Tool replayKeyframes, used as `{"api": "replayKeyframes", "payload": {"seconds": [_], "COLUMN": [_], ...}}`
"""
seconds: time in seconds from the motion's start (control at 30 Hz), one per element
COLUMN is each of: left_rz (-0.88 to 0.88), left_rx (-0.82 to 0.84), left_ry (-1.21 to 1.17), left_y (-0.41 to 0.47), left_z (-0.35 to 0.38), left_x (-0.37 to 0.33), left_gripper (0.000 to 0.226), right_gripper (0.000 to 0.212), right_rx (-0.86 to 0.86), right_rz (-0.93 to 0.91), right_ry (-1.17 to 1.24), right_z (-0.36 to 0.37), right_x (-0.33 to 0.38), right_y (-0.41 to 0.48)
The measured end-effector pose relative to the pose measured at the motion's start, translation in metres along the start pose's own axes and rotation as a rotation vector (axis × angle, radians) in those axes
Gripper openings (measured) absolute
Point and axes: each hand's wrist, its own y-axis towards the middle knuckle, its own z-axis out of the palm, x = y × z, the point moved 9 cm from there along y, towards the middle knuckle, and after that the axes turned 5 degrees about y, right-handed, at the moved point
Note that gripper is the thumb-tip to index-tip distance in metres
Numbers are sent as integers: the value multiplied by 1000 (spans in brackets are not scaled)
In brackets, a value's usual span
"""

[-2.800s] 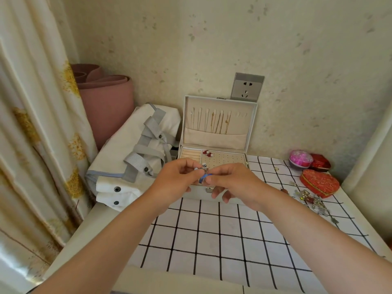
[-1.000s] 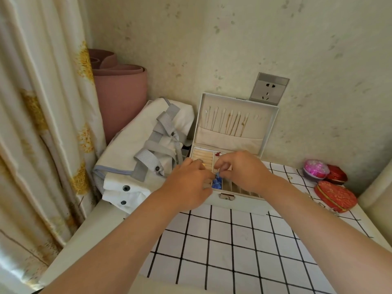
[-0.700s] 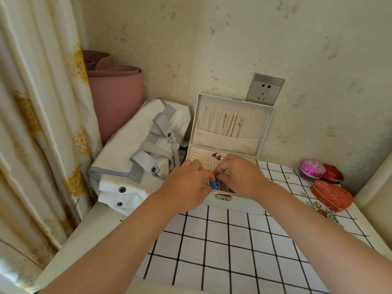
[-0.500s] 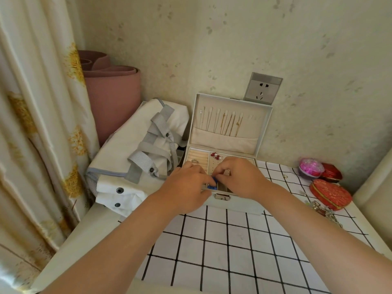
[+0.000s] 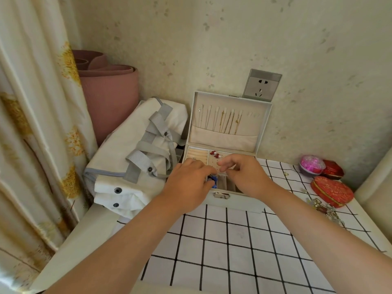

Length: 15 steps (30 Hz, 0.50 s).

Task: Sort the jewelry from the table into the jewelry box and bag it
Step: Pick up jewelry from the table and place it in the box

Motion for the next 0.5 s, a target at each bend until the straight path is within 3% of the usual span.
{"api": "replayKeyframes", "payload": {"seconds": [0.2,0.5], "left_rz": [-5,-62], "left_rx": [13,-13], "left_ry": [67,30], "left_y": [1,2], "left_z": [6,5], "left_x": [6,6], "left_gripper": [34,26], "right_gripper": [10,15], "right_rx": [1,42], "right_rz": [70,-27], "right_ry": [-284,-405], "right_z": [-2,17], "right_x": [-6,7], "right_y": [1,3]}}
